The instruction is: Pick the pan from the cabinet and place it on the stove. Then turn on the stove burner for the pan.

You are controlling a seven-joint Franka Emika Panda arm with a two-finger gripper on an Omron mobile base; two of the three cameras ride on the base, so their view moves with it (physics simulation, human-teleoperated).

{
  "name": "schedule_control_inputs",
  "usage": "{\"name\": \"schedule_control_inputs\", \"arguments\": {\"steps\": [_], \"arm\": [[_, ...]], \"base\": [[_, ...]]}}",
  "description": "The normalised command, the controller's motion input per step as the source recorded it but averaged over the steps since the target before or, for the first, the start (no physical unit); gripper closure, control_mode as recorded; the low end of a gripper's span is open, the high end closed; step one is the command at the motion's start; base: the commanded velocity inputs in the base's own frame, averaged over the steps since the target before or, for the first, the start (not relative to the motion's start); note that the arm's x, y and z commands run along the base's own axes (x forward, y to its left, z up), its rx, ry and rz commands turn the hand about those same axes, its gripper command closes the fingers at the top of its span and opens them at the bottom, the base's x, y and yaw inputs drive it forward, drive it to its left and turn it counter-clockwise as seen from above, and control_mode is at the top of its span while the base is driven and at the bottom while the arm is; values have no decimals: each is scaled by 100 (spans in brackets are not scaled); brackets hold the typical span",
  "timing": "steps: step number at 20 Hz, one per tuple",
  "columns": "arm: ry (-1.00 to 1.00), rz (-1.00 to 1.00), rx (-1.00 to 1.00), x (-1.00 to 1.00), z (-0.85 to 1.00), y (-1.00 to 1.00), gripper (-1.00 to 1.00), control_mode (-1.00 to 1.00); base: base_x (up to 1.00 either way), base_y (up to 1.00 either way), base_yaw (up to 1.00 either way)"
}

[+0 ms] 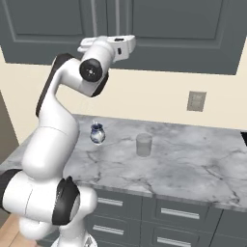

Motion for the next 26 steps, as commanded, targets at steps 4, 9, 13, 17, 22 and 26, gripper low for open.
{"name": "schedule_control_inputs", "arguments": {"steps": [4,9,13,17,22,26], "arm": [[-8,0,-2,33,9,0,-100,-100],[-9,0,-2,28,1,0,-100,-100],[-9,0,0,25,4,-11,-100,-100],[-5,0,0,27,4,-14,-100,-100],[-1,0,0,27,0,-8,-100,-100],[0,0,0,32,0,0,-100,-100]], "base": [[0,0,0],[0,0,0],[0,0,0],[0,0,0],[0,0,0],[0,0,0]]}}
